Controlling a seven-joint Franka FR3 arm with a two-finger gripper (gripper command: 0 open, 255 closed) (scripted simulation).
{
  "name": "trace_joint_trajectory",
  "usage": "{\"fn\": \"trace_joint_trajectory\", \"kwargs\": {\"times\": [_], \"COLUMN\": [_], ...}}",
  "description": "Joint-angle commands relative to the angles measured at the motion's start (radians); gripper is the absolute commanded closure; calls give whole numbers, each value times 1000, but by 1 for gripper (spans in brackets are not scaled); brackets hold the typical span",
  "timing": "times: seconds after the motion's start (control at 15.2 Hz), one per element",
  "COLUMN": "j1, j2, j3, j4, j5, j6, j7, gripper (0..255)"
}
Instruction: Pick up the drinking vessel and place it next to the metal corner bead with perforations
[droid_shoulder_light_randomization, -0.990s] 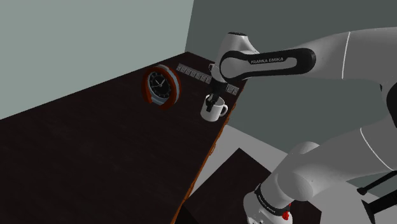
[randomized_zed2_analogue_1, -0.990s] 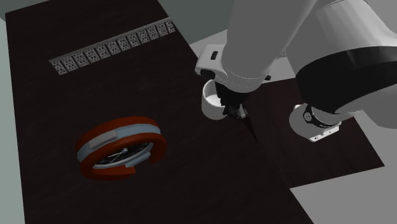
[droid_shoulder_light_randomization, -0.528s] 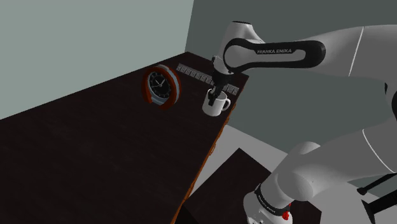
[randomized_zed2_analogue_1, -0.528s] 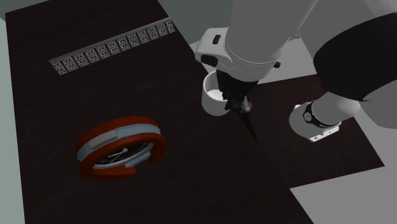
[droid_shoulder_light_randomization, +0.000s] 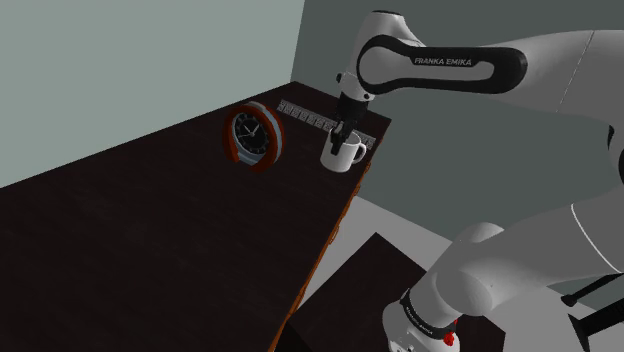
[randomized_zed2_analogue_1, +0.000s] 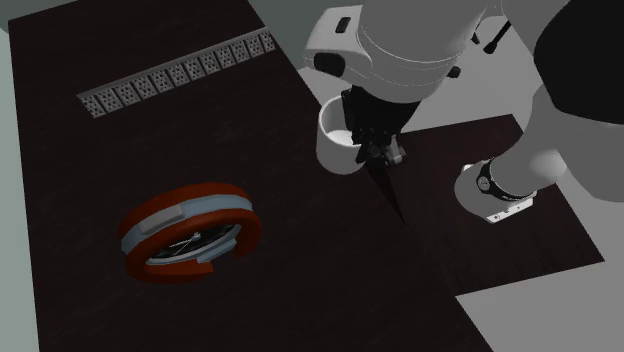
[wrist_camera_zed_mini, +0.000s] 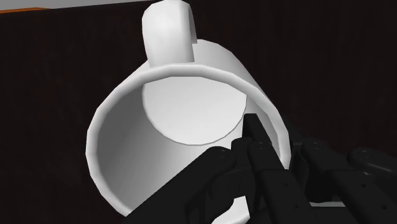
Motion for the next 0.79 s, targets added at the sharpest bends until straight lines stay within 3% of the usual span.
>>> {"fn": "trace_joint_trajectory", "kwargs": {"times": [0.0,0.26,0.73], "j1": [0,0,-56], "j2": [-8,-9,124], "j3": [0,0,-111], "j4": [24,73,199], "j5": [0,0,-29], "j6": [-32,-82,-72], "j7": [0,0,-157], "gripper": [255,255,255]}}
